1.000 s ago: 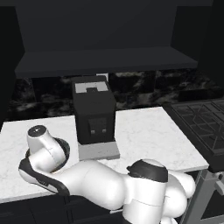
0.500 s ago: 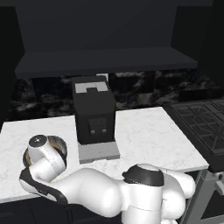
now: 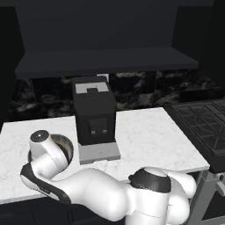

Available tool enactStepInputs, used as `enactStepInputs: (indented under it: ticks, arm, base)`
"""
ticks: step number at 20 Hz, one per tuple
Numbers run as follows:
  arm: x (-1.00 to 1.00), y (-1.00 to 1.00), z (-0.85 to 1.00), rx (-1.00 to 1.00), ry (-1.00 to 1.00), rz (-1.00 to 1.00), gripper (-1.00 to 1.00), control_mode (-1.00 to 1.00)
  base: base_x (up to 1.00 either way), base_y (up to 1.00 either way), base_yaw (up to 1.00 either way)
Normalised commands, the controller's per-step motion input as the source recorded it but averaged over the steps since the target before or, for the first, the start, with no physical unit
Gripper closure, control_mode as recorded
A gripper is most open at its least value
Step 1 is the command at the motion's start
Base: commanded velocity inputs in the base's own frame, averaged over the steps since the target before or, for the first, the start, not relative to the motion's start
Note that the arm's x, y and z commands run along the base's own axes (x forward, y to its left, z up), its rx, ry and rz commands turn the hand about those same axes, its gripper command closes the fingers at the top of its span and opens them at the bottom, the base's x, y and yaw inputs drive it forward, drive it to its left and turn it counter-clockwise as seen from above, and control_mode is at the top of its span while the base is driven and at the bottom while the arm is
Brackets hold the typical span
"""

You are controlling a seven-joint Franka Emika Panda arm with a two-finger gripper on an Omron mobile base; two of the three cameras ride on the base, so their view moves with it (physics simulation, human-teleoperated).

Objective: Pick up the bowls on the counter and stack them on top of one another in the open cabinet. Place the smaller bowl on top of the larger bowl.

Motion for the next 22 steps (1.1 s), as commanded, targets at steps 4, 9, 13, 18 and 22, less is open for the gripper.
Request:
enactStepInputs:
  ticks: [4,9,13,18,22]
  arm:
    - [-0.37,-0.28,0.94,0.0,0.0,0.02,1.0,-1.0]
    - [-0.47,-0.18,1.0,0.0,0.0,0.06,1.0,-1.0]
    - [-0.3,-0.05,1.0,0.0,0.01,0.07,1.0,-1.0]
    - [-0.37,-0.03,1.0,-0.01,0.0,0.1,1.0,-1.0]
    - [-0.44,-0.01,1.0,-0.08,0.0,0.11,1.0,-1.0]
  base:
    - [0.0,0.0,0.0]
    - [0.0,0.0,0.0]
    - [0.0,0.0,0.0]
    - [0.0,0.0,0.0]
    - [0.0,0.0,0.0]
